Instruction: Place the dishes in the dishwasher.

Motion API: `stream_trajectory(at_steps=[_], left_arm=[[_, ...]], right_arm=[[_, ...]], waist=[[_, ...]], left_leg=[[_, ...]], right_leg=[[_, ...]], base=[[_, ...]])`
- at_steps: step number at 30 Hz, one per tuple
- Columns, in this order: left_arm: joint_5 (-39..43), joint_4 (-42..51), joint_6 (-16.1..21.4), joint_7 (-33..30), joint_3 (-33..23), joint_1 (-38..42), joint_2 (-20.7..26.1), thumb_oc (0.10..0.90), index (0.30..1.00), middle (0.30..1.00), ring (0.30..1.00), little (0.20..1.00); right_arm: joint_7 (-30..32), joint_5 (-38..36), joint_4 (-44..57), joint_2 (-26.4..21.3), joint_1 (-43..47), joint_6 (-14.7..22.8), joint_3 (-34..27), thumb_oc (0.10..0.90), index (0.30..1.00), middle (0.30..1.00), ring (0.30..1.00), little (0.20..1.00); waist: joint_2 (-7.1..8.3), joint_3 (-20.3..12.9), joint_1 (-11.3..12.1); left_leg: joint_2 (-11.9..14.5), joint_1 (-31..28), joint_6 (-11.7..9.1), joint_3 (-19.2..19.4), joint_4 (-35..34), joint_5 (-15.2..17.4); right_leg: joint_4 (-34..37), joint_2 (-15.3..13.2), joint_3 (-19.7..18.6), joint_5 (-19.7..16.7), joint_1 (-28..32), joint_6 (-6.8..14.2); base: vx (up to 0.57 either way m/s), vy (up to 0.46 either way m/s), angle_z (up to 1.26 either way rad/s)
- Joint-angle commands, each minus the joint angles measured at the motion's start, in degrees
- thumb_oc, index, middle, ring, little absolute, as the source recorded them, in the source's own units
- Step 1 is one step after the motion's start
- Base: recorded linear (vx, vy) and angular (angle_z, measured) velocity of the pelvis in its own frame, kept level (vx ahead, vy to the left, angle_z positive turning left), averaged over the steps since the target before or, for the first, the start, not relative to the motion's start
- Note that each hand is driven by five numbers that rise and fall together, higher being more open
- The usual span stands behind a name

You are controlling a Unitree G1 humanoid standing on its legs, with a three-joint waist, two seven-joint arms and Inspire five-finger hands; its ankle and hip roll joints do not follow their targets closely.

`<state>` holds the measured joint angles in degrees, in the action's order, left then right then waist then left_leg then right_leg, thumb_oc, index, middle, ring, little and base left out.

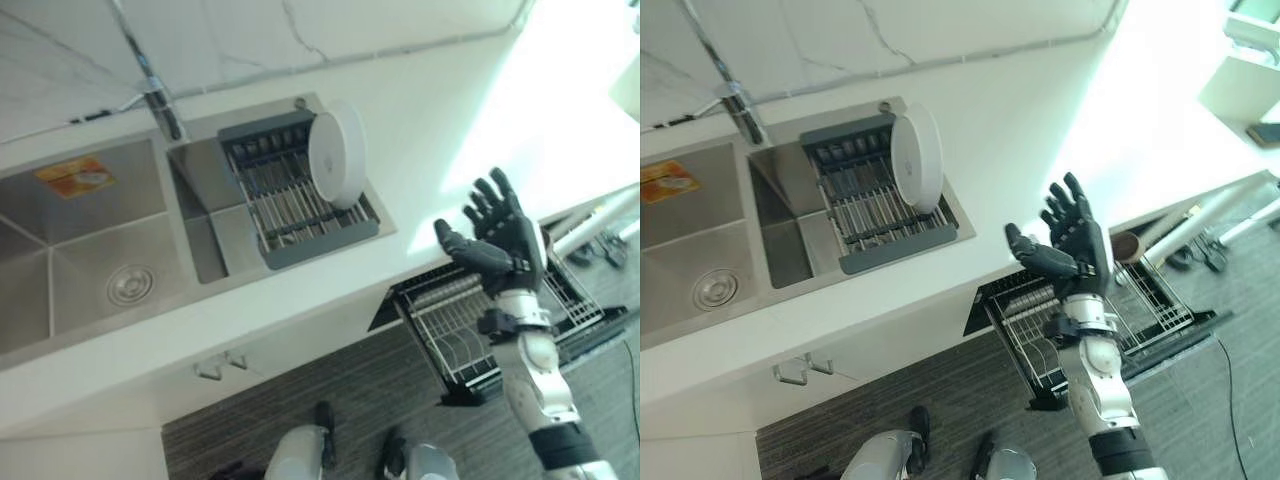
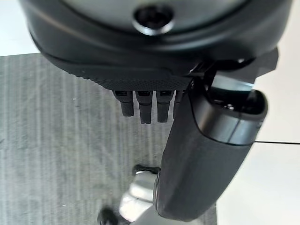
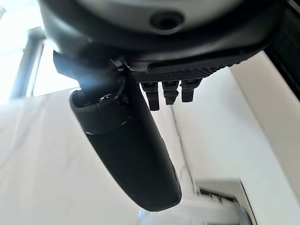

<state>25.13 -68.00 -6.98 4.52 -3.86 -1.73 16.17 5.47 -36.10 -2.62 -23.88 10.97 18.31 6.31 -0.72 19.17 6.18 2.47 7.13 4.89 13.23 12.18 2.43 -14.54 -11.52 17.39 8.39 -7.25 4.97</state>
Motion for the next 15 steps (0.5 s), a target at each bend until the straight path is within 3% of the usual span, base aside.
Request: stream_trajectory(at_steps=[1,7,9,10,12,15], left_arm=[[1.9,-2.3,-1.1,0.2,0.2,-5.7,-1.8,0.800,0.900,0.900,0.900,0.900],[-1.6,-3.2,0.0,-2.2,1.6,-6.0,-4.0,0.800,0.900,0.900,0.900,0.900],[-3.1,-3.7,0.3,-1.9,2.2,-5.8,-3.9,0.800,0.900,0.900,0.900,0.900],[-3.3,-3.5,0.1,-2.0,2.5,-6.0,-3.9,0.800,0.900,0.900,0.900,0.900],[-4.5,-3.4,-0.4,-1.9,2.4,-6.7,-4.4,0.800,0.900,0.900,0.900,0.900],[-5.7,-4.0,-0.9,-3.1,2.4,-6.3,-4.5,0.800,0.900,0.900,0.900,0.900]], right_arm=[[-0.9,-0.3,4.3,-3.5,8.2,5.9,-4.4,0.800,0.900,0.900,0.900,0.900],[0.5,-0.1,7.6,-4.5,10.1,3.2,-4.1,0.800,0.900,0.900,0.900,0.900],[0.9,1.4,7.8,-4.7,10.8,3.0,-3.7,0.800,0.900,0.900,0.900,0.900],[1.0,1.7,7.9,-4.5,11.3,2.9,-3.4,0.800,0.900,0.900,0.900,0.900],[1.1,2.8,7.9,-3.4,13.2,2.4,-2.6,0.800,0.900,0.900,0.900,0.900],[0.4,2.1,9.1,-3.5,13.8,1.4,-2.9,0.800,0.900,0.900,0.900,0.900]], waist=[[0.21,-2.3,1.5],[1.50,-3.4,1.3],[3.15,-2.3,2.0],[3.05,-2.0,2.4],[1.21,-2.0,3.3],[0.01,-2.9,2.7]], left_leg=[[-0.3,0.2,-3.1,-7.4,5.0,9.0],[-1.2,-0.9,-4.1,-7.3,5.0,9.0],[-4.0,-2.0,-4.5,-8.6,5.0,6.4],[-3.9,-1.3,-5.0,-10.0,5.0,5.7],[-0.9,2.1,-7.0,-13.0,5.0,4.4],[2.6,3.9,-8.2,-9.7,5.0,4.0]], right_leg=[[-2.6,2.7,1.0,2.1,4.0,0.6],[-2.6,4.0,-0.7,4.5,5.1,-1.1],[-2.6,2.8,-3.0,4.1,5.6,-1.9],[-2.6,3.1,-3.7,4.1,5.8,-1.9],[-2.6,4.2,-4.1,4.4,6.3,-1.2],[-2.6,2.6,-1.5,5.0,6.4,-0.5]], base=[[0.05,-0.219,-0.19],[0.05,-0.151,0.00],[0.08,-0.113,0.15],[0.05,0.018,0.14],[0.08,0.184,0.08],[0.10,0.234,-0.28]])
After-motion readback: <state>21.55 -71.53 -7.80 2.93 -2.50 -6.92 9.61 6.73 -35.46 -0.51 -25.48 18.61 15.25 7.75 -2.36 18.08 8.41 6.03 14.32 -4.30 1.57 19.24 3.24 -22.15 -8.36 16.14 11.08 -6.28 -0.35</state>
